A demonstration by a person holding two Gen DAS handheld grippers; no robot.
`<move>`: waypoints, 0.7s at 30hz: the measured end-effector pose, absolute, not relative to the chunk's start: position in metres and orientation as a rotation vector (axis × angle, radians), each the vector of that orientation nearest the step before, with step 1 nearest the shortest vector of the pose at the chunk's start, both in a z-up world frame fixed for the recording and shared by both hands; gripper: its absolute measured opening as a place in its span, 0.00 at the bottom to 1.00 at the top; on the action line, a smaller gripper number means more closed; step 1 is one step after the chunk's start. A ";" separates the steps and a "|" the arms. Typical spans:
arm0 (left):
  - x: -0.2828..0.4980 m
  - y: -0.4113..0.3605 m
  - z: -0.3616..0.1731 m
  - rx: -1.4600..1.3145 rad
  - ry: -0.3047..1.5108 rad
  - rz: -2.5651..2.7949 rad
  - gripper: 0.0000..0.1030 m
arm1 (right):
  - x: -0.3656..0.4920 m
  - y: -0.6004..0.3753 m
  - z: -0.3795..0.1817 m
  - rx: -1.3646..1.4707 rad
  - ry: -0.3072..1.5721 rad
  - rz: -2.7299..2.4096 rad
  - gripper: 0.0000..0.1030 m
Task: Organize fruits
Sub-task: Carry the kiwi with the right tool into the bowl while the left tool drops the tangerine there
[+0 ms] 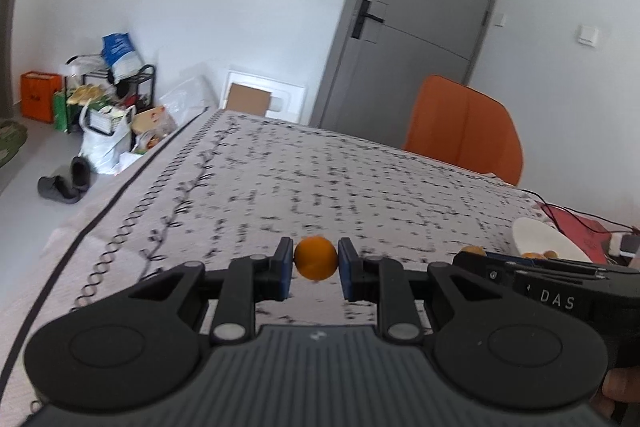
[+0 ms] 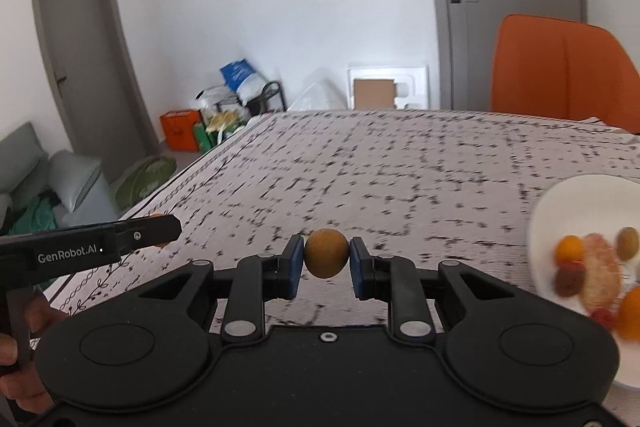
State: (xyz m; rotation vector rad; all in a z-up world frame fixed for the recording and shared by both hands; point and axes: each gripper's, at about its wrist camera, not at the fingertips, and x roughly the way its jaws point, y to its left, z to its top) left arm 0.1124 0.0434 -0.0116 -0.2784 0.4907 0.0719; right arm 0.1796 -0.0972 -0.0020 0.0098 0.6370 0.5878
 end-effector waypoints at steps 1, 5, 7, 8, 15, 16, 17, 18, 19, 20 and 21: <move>0.114 0.040 -0.011 -0.274 0.491 0.064 0.22 | 0.179 -0.103 -0.001 0.016 0.630 0.579 0.22; 0.122 0.022 -0.008 -0.254 0.497 0.032 0.22 | 0.179 -0.122 0.002 0.041 0.608 0.548 0.22; 0.126 0.012 -0.006 -0.241 0.499 0.015 0.22 | 0.180 -0.132 0.003 0.058 0.598 0.532 0.22; 0.128 0.007 -0.005 -0.236 0.500 0.008 0.22 | 0.180 -0.138 0.003 0.066 0.592 0.523 0.22; 0.139 -0.030 -0.002 -0.194 0.504 -0.048 0.22 | 0.180 -0.176 0.007 0.116 0.558 0.461 0.22; 0.140 -0.033 -0.001 -0.190 0.504 -0.055 0.22 | 0.179 -0.182 0.007 0.122 0.554 0.453 0.22; 0.141 -0.039 -0.001 -0.185 0.504 -0.063 0.22 | 0.179 -0.187 0.007 0.128 0.550 0.446 0.22; 0.143 -0.045 0.000 -0.177 0.504 -0.072 0.22 | 0.178 -0.192 0.007 0.133 0.547 0.439 0.22; 0.143 -0.048 0.000 -0.172 0.504 -0.078 0.22 | 0.178 -0.197 0.007 0.139 0.543 0.430 0.23; 0.144 -0.053 0.001 -0.166 0.504 -0.085 0.22 | 0.178 -0.202 0.007 0.145 0.541 0.423 0.23; 0.146 -0.058 0.001 -0.160 0.504 -0.094 0.22 | 0.178 -0.207 0.007 0.151 0.538 0.414 0.23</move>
